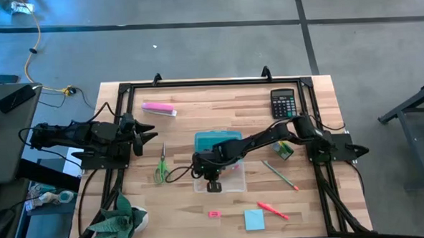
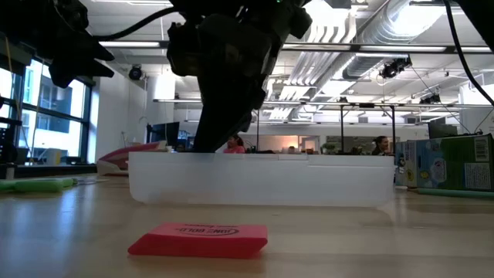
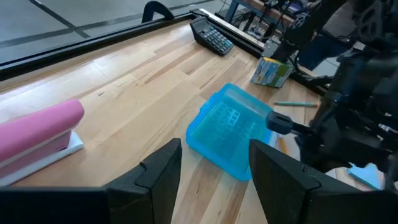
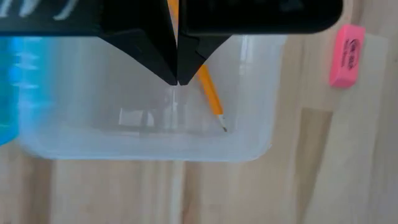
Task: Pack school essentials
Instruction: Put the green scissors into the supply box
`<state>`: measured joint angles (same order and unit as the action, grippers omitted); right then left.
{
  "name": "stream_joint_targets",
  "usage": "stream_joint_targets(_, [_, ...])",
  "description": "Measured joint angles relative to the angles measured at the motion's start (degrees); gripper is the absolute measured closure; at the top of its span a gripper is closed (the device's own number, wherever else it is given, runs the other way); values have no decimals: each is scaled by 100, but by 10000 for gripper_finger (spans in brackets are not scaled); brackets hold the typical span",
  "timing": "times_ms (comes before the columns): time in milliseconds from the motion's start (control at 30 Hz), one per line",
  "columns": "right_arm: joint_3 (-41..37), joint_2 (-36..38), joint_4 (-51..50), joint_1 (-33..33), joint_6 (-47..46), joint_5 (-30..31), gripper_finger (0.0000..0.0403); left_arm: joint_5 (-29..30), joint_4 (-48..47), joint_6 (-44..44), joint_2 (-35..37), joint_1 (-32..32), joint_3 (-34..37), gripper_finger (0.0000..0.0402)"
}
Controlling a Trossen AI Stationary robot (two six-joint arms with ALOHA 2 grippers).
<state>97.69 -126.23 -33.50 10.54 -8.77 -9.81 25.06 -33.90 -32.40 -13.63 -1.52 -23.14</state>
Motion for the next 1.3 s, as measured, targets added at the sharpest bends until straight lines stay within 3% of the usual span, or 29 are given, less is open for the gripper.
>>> stream_joint_targets(367, [26, 95, -114, -34, -238, 116, 403, -173, -106, -146, 0, 0, 0, 227])
stream_joint_targets(667, [168, 673, -432, -287, -970, 1048, 403, -628, -148, -197, -247, -2, -291, 227])
stream_joint_targets(967, [168, 1286, -778, -866, -1188, 2198, 403, -649, -820, -475, -1275, -1, -1283, 227])
stream_joint_targets(1300, [168, 2275, -1790, -1528, -1564, 2953, 403, -774, -1190, -2159, -2575, -2, -1880, 227])
